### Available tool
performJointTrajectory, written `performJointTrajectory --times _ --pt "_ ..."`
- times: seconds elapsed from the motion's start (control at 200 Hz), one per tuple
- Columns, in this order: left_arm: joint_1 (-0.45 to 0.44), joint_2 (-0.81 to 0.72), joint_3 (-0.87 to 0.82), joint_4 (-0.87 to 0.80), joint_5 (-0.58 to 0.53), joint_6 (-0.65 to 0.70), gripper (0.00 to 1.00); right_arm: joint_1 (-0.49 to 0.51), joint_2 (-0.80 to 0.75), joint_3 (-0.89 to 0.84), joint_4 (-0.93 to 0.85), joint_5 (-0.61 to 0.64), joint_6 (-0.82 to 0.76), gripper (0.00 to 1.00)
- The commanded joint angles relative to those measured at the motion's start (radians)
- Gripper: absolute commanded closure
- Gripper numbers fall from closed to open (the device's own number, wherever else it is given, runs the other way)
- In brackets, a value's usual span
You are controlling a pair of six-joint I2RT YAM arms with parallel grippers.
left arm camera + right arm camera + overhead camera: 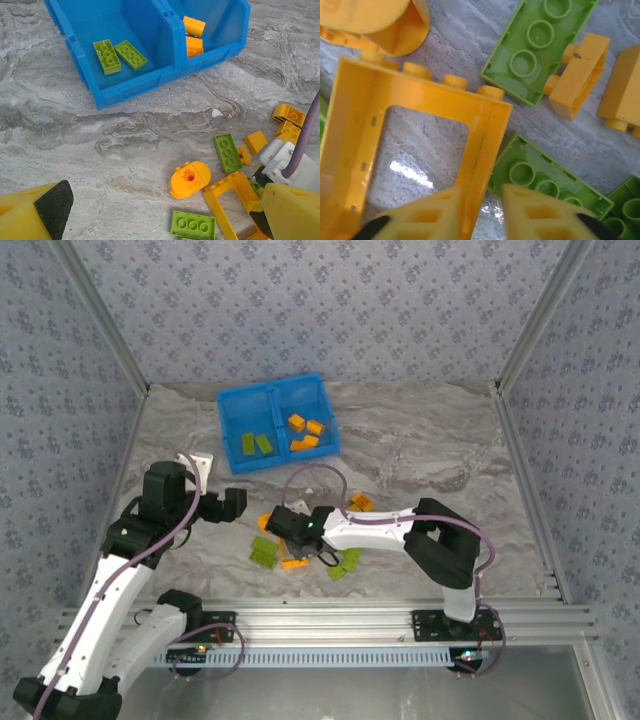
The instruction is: Sort the legos into containers by color
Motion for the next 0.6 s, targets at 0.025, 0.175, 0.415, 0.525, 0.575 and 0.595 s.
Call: performJointTrajectory --times 0.025,0.175,0.415,0.525,0.575,0.595 --pt "0.007 -0.001 0.004 0.013 -0.008 -0.009 0.01 -0.009 0.007 0.015 -0.021 0.018 0.04 0.86" --pt "0.007 0.0 0.005 0.011 -0.008 -0.009 0.01 -0.008 -0.09 0.008 -0.056 0.094 0.044 0.95" --pt "0.009 -0.012 0.005 0.019 0.006 -0.006 0.01 -0.098 -0.335 -0.02 0.066 0.239 -0.123 0.98" --pt "0.01 -0.015 0.006 0.016 0.006 -0.005 0.01 -0.222 -0.296 0.038 0.164 0.233 -0.242 0.98" --pt "0.01 -0.02 0.005 0.016 0.002 -0.004 0.01 -0.275 -0.243 0.089 0.196 0.229 -0.286 0.98" --pt "0.01 -0.02 0.004 0.016 0.0 -0.004 0.01 -0.294 -0.219 0.115 0.204 0.226 -0.3 0.98"
